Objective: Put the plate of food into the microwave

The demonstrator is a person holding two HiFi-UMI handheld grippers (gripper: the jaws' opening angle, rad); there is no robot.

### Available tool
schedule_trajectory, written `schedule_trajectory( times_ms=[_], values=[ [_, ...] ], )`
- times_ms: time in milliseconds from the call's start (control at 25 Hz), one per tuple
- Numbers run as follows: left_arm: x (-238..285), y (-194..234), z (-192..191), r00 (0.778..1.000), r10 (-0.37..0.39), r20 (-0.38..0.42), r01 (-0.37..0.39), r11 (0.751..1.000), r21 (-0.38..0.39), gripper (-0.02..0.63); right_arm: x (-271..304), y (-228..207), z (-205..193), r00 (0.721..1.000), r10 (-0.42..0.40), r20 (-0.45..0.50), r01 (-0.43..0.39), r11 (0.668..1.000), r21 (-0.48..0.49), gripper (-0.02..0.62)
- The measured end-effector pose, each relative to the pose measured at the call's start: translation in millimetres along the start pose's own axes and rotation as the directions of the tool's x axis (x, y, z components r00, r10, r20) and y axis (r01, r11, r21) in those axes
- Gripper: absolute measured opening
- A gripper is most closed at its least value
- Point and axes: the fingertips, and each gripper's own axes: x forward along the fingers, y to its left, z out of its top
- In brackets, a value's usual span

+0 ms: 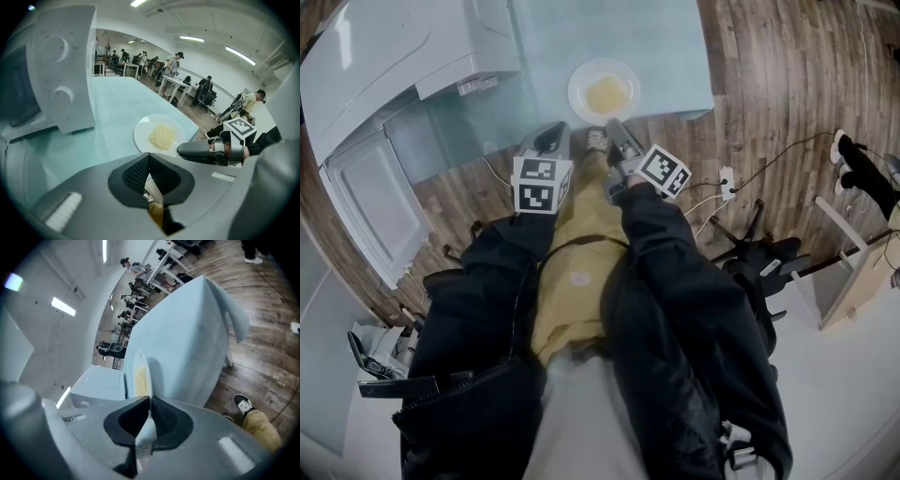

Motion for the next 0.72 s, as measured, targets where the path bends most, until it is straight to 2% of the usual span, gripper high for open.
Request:
schedule_trajectory(
  times_ms=[120, 320, 520, 720],
  values=[
    [0, 1, -1, 1.000, 0.001, 0.000, -0.001, 1.000, 0.002, -0.003, 1, 8, 2, 0.997, 0.079, 0.019, -0.079, 0.997, 0.026, 0.009],
    [-3, 2, -2, 1.000, 0.008, 0.006, -0.008, 1.000, 0.001, -0.003, -2, 11, 2, 0.989, 0.140, 0.044, -0.143, 0.986, 0.080, 0.006],
    [-7, 4, -1, 1.000, 0.016, 0.016, -0.016, 1.000, 0.003, -0.003, -1, 18, 7, 0.974, 0.223, 0.036, -0.224, 0.975, 0.014, 0.006],
    [-11, 7, -3, 0.999, 0.028, 0.024, -0.028, 1.000, -0.002, -0.003, 2, 26, 4, 0.960, 0.281, 0.009, -0.281, 0.960, 0.010, 0.006]
  ],
)
